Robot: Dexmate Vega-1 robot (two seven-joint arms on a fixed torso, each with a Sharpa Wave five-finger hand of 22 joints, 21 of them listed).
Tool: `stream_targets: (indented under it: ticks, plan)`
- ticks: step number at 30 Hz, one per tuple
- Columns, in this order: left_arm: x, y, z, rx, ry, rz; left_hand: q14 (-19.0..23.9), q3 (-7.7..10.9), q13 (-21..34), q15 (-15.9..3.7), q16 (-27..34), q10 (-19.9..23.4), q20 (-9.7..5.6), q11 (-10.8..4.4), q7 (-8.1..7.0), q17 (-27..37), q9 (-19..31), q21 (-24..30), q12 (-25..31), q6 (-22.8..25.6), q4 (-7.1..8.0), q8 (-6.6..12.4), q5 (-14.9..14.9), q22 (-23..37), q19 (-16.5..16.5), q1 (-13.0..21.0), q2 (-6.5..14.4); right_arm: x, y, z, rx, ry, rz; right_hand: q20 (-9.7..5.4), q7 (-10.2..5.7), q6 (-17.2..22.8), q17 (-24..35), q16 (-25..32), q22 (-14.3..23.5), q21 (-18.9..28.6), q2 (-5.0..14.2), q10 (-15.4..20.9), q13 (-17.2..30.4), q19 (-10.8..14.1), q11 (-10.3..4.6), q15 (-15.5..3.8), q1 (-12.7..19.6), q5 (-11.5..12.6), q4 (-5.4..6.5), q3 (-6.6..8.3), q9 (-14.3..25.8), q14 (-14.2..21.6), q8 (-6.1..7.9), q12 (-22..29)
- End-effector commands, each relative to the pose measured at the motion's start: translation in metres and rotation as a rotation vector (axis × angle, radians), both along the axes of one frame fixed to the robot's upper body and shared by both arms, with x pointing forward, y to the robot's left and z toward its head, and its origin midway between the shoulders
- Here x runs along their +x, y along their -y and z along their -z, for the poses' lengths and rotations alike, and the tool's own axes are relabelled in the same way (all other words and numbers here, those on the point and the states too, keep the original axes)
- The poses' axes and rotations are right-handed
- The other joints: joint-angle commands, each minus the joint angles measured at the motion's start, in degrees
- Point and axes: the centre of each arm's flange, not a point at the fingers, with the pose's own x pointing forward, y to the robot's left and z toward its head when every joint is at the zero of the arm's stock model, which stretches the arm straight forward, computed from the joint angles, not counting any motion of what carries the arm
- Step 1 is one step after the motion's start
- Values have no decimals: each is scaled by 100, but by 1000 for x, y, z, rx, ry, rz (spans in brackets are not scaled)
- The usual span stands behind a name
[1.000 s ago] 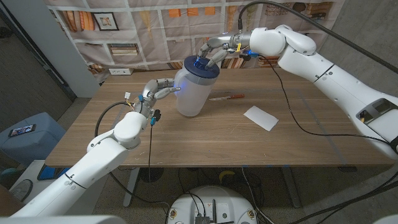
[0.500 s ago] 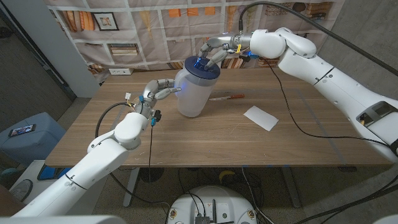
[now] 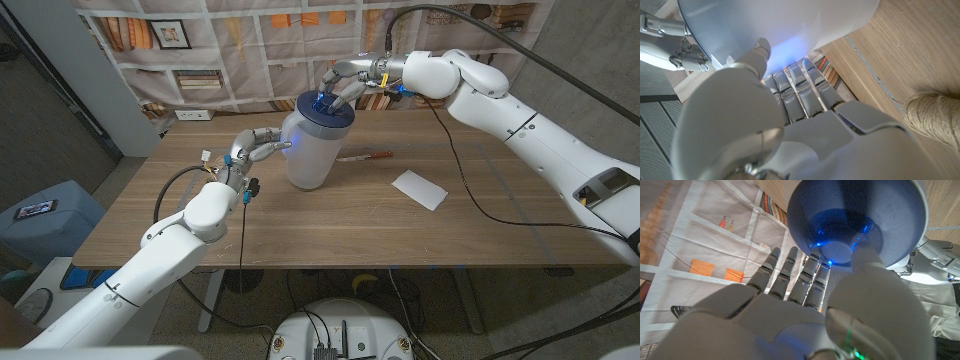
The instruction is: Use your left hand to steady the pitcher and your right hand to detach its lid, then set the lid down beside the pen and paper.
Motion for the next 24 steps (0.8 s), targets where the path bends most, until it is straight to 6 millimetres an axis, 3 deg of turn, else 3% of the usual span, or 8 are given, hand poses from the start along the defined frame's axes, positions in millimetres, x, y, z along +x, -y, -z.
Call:
stream_targets:
  ticks: [1, 14, 24]
  plan:
    - [2, 1, -2, 9, 0, 11, 100, 47, 24, -565, 28, 55, -840, -21, 141, 25, 12, -30, 0, 198, 12, 41, 38, 13, 77, -21, 107, 1, 3, -4, 14, -18, -6, -47, -142, 188, 27, 60, 20, 12, 200, 104, 15, 26, -8, -816, 86, 30, 59, 11, 89, 46, 40, 31]
    - [3, 2, 0, 21, -7, 12, 110, 43, 25, -578, 27, 44, -839, -29, 123, 27, 14, -34, -8, 190, 1, 37, 38, 13, 73, -14, 98, 6, 5, -10, 17, -69, -12, -106, -134, 380, 71, 161, 19, 8, 484, 311, 47, 26, -11, -821, 95, 57, 97, -35, 22, 73, 111, 35]
    - [5, 2, 2, 15, -14, 14, 129, 44, 26, -591, 35, 58, -844, -24, 155, 33, 16, -40, -5, 203, -7, 43, 38, 12, 60, 4, 105, 11, 10, -13, 34, -92, -9, -122, -133, 447, 88, 219, 18, 8, 585, 405, 66, 30, -12, -824, 66, 65, 104, -86, -6, 103, 133, 38]
